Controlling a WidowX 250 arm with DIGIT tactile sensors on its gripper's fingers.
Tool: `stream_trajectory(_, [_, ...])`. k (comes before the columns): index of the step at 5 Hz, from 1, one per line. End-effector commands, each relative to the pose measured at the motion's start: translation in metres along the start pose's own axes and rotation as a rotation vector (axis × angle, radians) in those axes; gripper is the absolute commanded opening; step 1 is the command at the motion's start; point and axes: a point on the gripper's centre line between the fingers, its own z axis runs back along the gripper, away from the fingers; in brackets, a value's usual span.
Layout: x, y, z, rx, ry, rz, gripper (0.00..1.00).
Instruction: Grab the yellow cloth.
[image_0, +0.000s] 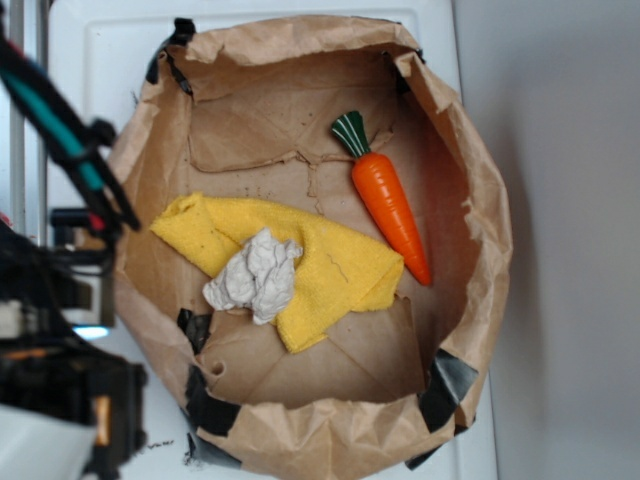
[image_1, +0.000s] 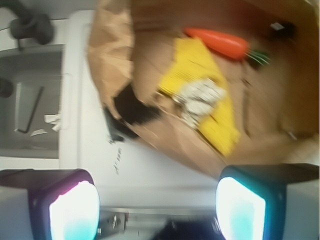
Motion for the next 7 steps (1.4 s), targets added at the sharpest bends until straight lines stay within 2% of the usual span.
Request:
stream_trajectory(1, [0.032, 0.049, -0.03, 0.131, -0.115, 0.113, 1.0])
stream_trajectory(2, [0.038, 0.07, -0.034, 0.098, -0.084, 0.148, 1.0])
stream_trajectory(3, [0.053, 0.082, -0.041, 0.01, 0.002, 0.209, 1.0])
stream_trajectory(4, [0.062, 0.072, -0.071, -0.026, 0.122, 0.183, 1.0])
stream_trajectory(7, [0.062, 0.072, -0.071, -0.026, 0.122, 0.183, 1.0])
